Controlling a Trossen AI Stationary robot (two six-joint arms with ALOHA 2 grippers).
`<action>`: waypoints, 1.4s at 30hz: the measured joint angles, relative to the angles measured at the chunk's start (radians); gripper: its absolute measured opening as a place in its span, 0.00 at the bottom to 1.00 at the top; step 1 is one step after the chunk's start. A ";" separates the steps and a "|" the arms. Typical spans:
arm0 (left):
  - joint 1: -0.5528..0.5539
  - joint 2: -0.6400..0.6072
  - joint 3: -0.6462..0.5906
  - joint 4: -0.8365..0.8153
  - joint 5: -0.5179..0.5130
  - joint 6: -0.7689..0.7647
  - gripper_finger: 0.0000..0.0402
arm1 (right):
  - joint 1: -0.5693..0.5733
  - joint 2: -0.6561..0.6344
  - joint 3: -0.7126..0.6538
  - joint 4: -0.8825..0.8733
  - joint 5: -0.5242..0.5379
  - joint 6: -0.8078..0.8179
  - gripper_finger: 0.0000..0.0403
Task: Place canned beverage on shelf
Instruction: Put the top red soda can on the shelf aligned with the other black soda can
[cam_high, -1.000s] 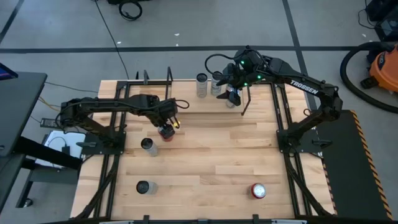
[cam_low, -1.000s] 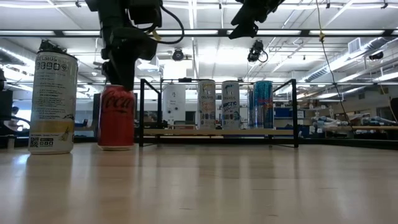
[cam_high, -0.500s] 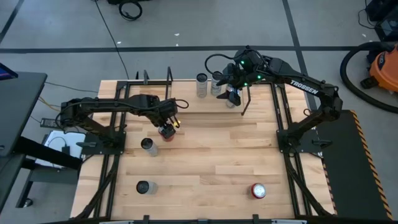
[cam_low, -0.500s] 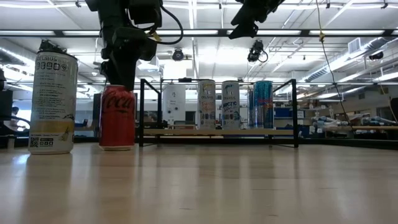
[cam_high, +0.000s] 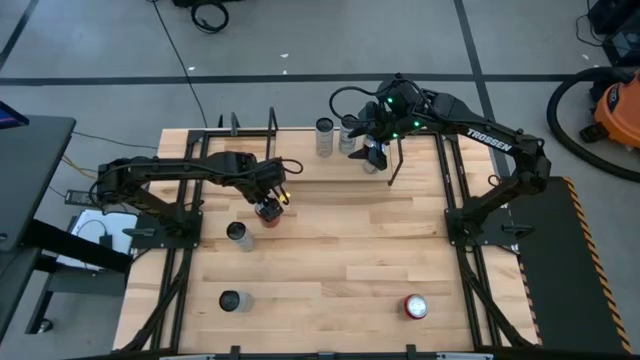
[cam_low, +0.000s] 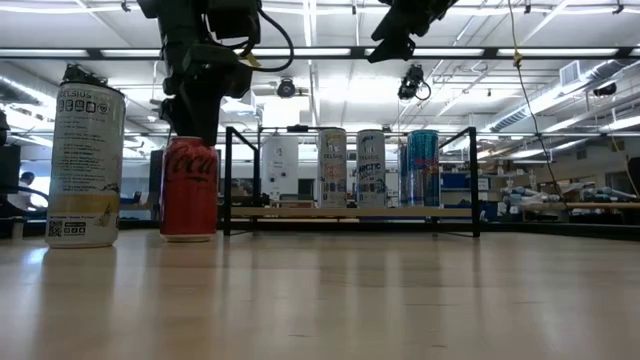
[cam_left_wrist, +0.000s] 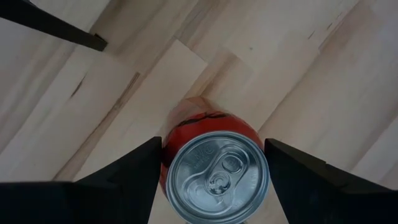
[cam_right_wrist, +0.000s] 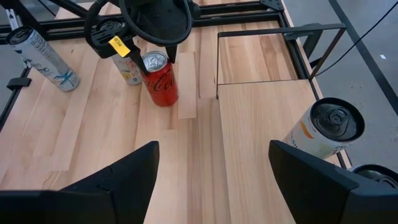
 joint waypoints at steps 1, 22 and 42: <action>0.000 0.000 0.000 0.001 0.000 -0.005 0.69 | 0.000 0.000 0.000 0.000 0.000 0.000 0.77; 0.007 -0.001 0.000 0.001 0.074 0.036 0.78 | 0.000 0.000 0.000 0.000 0.000 0.000 0.77; -0.027 0.016 0.005 -0.093 0.087 0.055 0.79 | 0.000 0.000 0.000 -0.001 0.000 0.011 0.77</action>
